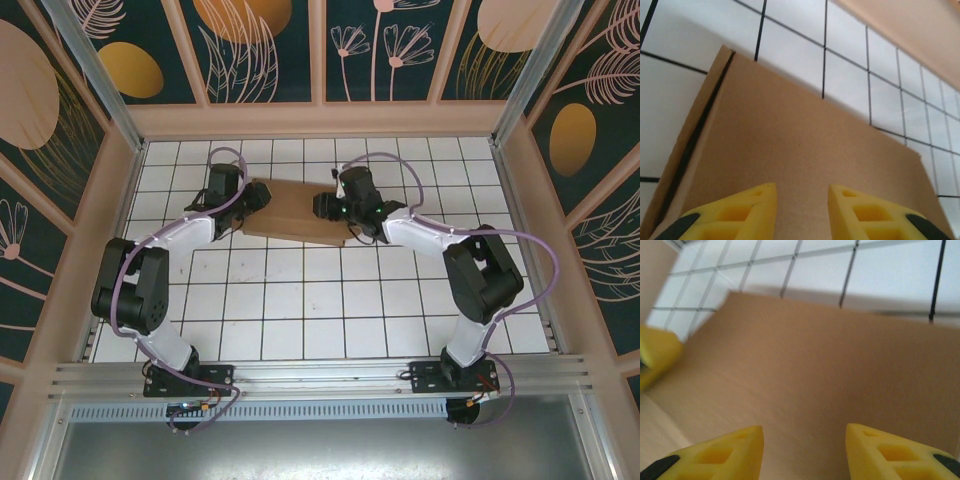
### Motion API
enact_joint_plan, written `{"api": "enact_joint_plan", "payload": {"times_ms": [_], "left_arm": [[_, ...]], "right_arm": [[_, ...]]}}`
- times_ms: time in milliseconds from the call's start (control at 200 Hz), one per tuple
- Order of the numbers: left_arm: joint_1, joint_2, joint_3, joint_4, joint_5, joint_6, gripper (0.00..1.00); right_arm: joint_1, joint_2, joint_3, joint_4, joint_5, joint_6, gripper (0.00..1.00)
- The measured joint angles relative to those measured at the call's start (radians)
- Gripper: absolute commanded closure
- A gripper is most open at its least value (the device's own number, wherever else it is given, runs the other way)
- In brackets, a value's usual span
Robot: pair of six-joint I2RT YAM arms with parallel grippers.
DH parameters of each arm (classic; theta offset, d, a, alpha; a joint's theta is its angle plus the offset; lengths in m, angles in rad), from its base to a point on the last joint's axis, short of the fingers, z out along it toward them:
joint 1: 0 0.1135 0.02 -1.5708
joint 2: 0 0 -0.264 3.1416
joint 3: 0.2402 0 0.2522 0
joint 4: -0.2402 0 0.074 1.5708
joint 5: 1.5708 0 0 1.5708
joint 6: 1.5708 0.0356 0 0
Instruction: Fold the paper box
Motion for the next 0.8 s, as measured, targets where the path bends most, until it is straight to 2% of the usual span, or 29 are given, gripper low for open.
{"api": "enact_joint_plan", "payload": {"times_ms": [135,220,325,530,661,801], "left_arm": [[0.000,0.000,-0.024,0.037,0.014,-0.029,0.65],[-0.001,-0.001,-0.016,0.032,0.004,-0.024,0.58],[0.000,-0.018,0.016,-0.026,-0.058,0.010,0.51],[0.062,-0.032,0.081,-0.087,-0.150,0.077,0.46],[0.105,-0.015,0.083,-0.092,-0.119,0.076,0.45],[0.109,0.069,0.085,-0.094,-0.039,0.075,0.45]], "right_arm": [[0.002,0.006,-0.051,0.016,0.010,0.006,0.49],[0.006,0.003,-0.053,0.024,0.031,0.005,0.46],[0.001,-0.023,-0.066,0.028,0.056,0.006,0.45],[-0.053,-0.079,-0.085,0.026,0.057,0.041,0.40],[-0.077,-0.092,-0.118,0.025,0.050,0.056,0.40],[-0.095,-0.092,-0.145,0.021,0.010,0.067,0.40]]}}
